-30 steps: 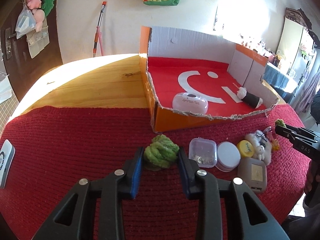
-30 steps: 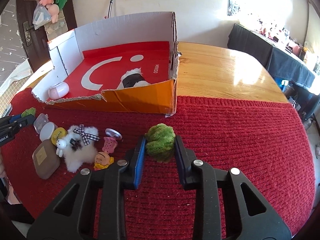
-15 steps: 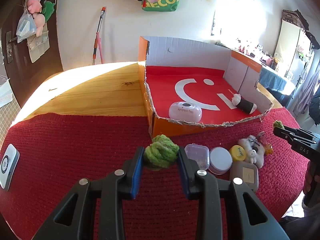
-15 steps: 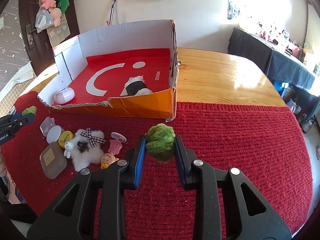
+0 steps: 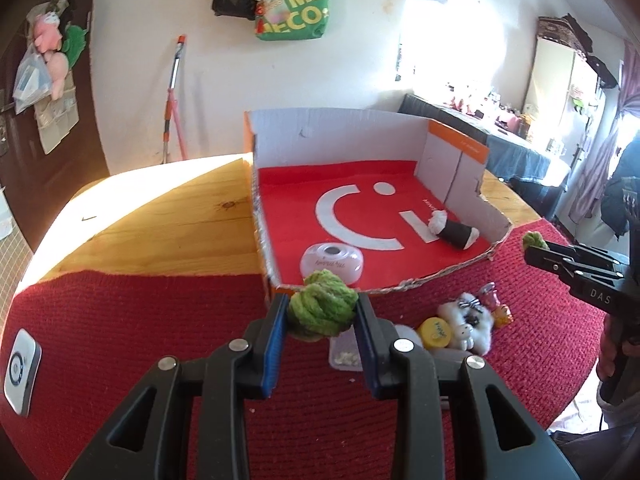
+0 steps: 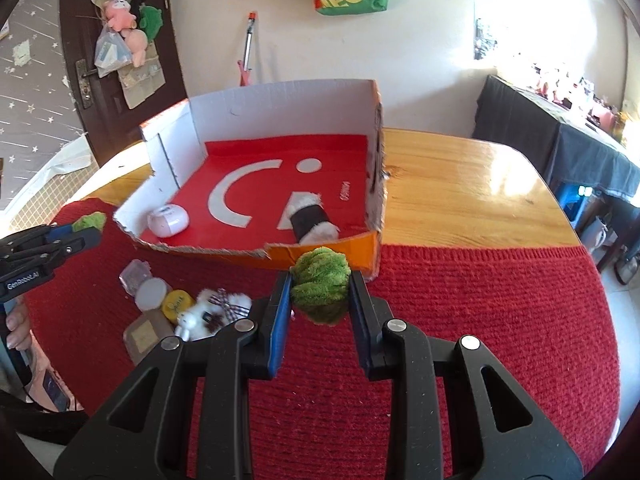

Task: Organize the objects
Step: 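Grasp a green fuzzy ball with the left tool while the right tool grasps another, then carry both green balls into the box, set them down and open both tools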

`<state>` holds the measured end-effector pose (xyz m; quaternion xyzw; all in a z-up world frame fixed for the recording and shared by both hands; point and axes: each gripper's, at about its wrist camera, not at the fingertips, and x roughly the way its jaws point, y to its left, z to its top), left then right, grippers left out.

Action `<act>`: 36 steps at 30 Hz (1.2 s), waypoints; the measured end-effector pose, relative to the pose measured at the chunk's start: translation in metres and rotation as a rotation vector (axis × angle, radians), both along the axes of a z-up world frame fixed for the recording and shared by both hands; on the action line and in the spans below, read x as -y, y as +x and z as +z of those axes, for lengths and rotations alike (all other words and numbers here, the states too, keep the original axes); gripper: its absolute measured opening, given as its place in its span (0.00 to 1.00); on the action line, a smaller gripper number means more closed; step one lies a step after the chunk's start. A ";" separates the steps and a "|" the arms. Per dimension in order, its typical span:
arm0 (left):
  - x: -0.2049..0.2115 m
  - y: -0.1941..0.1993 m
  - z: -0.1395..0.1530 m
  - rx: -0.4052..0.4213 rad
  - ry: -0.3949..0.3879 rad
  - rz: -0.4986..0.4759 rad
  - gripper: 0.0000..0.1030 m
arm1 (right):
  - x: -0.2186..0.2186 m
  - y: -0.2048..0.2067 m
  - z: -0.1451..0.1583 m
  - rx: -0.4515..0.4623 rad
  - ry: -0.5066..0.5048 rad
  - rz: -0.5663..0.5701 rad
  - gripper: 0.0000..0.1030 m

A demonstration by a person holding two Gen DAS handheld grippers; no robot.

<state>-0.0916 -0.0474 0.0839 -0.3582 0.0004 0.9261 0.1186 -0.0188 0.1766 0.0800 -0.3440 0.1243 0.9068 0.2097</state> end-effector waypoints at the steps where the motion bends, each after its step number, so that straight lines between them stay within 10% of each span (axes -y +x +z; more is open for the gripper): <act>1: -0.003 -0.003 0.002 0.003 0.003 -0.014 0.33 | 0.001 -0.003 0.002 -0.003 -0.002 0.011 0.26; 36: -0.105 -0.101 -0.030 0.278 -0.219 -0.362 0.34 | -0.027 -0.126 -0.029 0.304 -0.169 0.340 0.26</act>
